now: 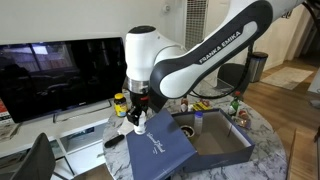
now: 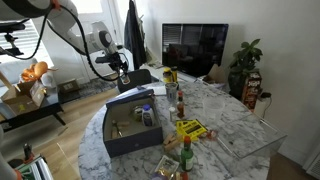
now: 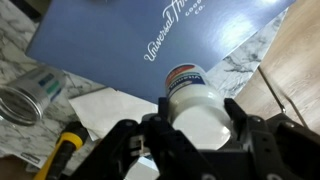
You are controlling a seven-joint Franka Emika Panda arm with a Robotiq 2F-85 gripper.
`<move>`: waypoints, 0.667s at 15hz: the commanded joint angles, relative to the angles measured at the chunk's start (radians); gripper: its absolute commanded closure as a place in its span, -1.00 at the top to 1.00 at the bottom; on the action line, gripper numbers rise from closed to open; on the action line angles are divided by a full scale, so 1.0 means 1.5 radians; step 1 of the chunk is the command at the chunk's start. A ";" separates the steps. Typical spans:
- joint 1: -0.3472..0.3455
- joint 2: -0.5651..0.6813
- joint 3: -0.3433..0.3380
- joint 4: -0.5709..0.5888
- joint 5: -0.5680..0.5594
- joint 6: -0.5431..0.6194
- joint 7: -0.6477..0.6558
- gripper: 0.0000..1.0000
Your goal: Put the white bottle into the box
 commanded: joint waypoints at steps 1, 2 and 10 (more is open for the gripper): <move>-0.012 -0.018 0.016 -0.027 -0.006 0.003 0.042 0.15; -0.013 -0.035 0.018 -0.055 -0.005 0.013 0.067 0.15; -0.032 -0.143 -0.007 -0.148 -0.043 -0.008 0.132 -0.35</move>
